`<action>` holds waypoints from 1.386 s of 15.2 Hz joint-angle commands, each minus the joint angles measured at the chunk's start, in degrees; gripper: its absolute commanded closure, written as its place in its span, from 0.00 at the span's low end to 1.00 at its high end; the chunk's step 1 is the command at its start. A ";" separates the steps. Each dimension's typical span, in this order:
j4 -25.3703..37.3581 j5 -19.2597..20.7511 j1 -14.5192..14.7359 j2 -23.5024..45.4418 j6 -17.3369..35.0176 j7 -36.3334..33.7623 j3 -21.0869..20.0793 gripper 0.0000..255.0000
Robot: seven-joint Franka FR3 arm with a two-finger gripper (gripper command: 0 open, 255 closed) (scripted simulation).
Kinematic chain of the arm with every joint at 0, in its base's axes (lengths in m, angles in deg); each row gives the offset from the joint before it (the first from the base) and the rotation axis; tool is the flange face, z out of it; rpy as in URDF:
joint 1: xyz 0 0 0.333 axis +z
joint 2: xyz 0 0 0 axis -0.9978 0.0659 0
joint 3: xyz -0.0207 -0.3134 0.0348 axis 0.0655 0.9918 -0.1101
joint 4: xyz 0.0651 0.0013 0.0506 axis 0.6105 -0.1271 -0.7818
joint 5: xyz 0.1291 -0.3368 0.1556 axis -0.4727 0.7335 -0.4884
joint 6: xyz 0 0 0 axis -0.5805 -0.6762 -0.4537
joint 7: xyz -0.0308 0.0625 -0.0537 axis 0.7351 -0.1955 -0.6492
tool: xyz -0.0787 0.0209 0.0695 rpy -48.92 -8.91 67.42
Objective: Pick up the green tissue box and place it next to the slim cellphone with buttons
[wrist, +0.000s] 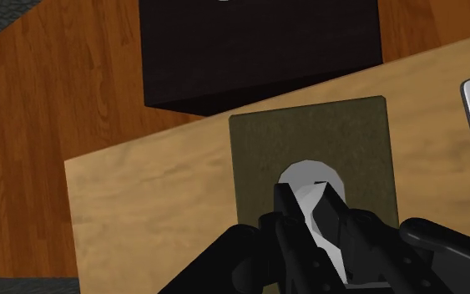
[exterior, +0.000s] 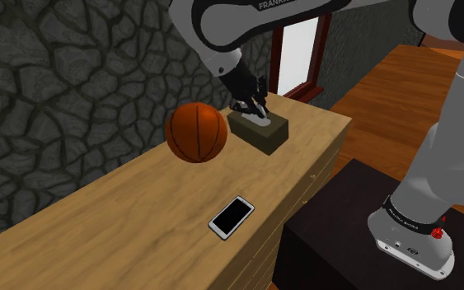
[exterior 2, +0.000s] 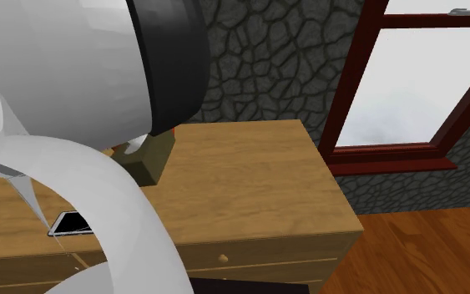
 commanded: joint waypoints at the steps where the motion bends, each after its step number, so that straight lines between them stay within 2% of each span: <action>1: -1.41 -0.02 -0.08 0.13 1.55 -0.25 0.04 1.00; 21: -13.22 0.50 -0.44 2.96 15.71 -3.21 0.38 1.00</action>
